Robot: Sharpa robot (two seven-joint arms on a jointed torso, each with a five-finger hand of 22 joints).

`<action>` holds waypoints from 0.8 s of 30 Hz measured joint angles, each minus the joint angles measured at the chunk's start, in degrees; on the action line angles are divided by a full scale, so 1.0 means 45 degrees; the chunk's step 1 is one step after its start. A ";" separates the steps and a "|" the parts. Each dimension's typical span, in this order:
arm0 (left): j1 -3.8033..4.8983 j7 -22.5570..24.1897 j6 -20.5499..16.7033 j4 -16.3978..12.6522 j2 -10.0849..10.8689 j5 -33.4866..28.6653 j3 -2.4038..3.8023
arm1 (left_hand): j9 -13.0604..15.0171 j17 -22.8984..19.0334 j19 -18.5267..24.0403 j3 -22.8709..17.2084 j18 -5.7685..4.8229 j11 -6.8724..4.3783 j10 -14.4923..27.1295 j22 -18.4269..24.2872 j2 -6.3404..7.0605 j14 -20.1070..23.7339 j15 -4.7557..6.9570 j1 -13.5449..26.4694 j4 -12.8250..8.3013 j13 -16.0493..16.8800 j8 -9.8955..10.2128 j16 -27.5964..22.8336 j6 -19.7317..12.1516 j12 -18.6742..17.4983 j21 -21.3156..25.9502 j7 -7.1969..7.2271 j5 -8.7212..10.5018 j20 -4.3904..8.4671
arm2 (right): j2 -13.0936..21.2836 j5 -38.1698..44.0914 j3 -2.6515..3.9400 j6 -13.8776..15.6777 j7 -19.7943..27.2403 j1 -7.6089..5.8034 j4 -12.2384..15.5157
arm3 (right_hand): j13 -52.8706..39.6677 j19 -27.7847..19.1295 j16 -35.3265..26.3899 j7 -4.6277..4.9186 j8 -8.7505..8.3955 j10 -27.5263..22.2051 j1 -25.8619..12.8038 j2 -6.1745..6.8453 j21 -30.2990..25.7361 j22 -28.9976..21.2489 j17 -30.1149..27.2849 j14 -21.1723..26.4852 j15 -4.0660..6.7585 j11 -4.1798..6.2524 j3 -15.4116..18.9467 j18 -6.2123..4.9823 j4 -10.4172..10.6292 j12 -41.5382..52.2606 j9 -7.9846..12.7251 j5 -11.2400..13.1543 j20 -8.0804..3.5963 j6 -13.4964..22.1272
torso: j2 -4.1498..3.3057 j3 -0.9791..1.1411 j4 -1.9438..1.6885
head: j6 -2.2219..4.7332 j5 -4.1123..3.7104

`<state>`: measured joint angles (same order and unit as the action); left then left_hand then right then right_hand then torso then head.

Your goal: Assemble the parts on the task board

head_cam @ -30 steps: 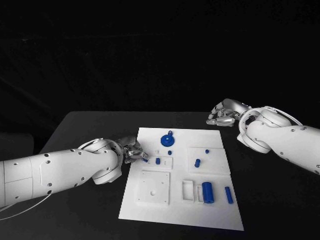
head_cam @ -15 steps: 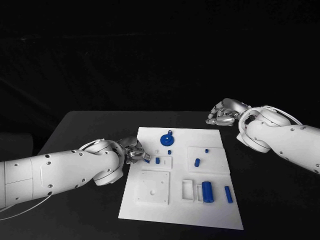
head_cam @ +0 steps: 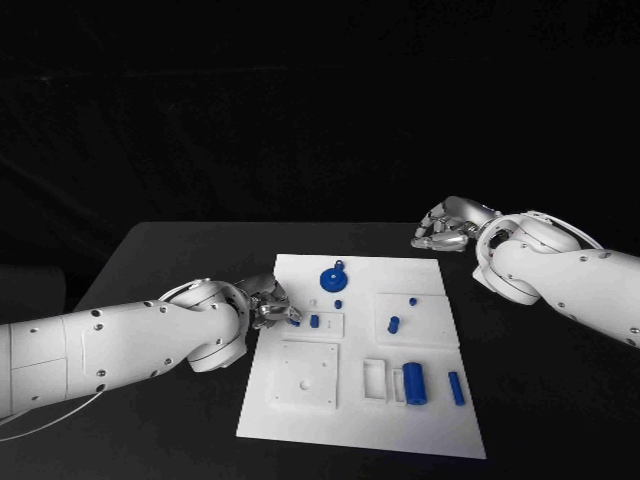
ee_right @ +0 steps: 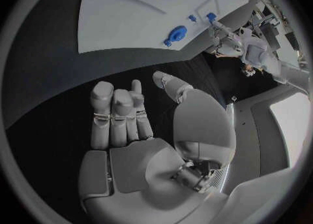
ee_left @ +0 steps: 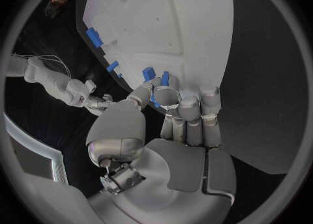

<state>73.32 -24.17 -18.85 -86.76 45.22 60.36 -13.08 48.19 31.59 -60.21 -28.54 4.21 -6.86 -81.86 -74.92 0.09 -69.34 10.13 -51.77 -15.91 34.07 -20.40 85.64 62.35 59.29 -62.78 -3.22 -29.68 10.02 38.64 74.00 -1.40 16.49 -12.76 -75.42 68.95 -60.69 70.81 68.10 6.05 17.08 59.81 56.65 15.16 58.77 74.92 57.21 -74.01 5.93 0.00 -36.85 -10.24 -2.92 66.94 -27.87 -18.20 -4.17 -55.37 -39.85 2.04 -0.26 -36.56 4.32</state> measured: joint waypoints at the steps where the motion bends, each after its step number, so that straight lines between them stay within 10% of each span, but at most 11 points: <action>1: 0.0000 -0.0001 0.0000 0.0002 -0.0004 0.0001 0.0000 | 0.0000 0.0000 0.0000 0.0003 -0.0002 0.0000 0.0000 0.0000 0.0000 -0.0001 -0.0001 0.0000 -0.0003 0.0000 0.0002 0.0000 0.0000 0.0000 0.0000 0.0000 0.0000 0.0000 | 0.0000 0.0000 0.0000 0.0000 0.0000 0.0001 0.0000 | 0.0000 0.0000 0.0000 -0.0001 0.0000 0.0000 0.0000 0.0000 0.0000 0.0000 0.0000 0.0000 0.0000 0.0000 0.0000 -0.0001 0.0000 0.0000 0.0000 0.0000 0.0000 0.0001 | 0.0001 0.0001 0.0000 | 0.0000 0.0000; 24: 0.0012 -0.0109 0.0319 0.0019 -0.0015 0.0306 0.0019 | 0.0007 0.0108 0.0001 -0.0023 -0.0049 0.0002 0.0002 0.0002 -0.0004 0.0008 0.0010 -0.0004 0.0023 0.0024 -0.0147 0.0050 0.0001 0.0076 -0.0066 0.0001 -0.0397 -0.0001 | 0.0008 -0.0003 0.0000 -0.0005 0.0002 0.0054 -0.0009 | -0.0001 0.0000 0.0001 0.0021 0.0000 0.0000 -0.0054 -0.0054 0.0000 0.0000 0.0010 0.0000 -0.0001 0.0000 0.0000 -0.0002 0.0000 0.0000 0.0004 -0.0050 0.0000 -0.0040 | 0.0004 -0.0005 -0.0004 | -0.0059 -0.0010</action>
<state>73.38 -24.66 -17.41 -86.68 45.16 61.74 -12.99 48.23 32.08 -60.21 -28.64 3.99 -6.86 -81.85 -74.91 0.07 -69.30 10.18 -51.79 -15.80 34.18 -21.07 85.87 62.35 59.63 -63.08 -3.21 -31.46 10.01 38.68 73.98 -1.40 16.47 -12.75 -75.17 68.91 -60.69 70.81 68.10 6.14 17.08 59.81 56.41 14.92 58.77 74.92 57.25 -74.01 5.93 0.00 -36.85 -10.25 -2.92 66.94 -27.85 -18.42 -4.17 -55.55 -39.84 2.02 -0.28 -36.83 4.28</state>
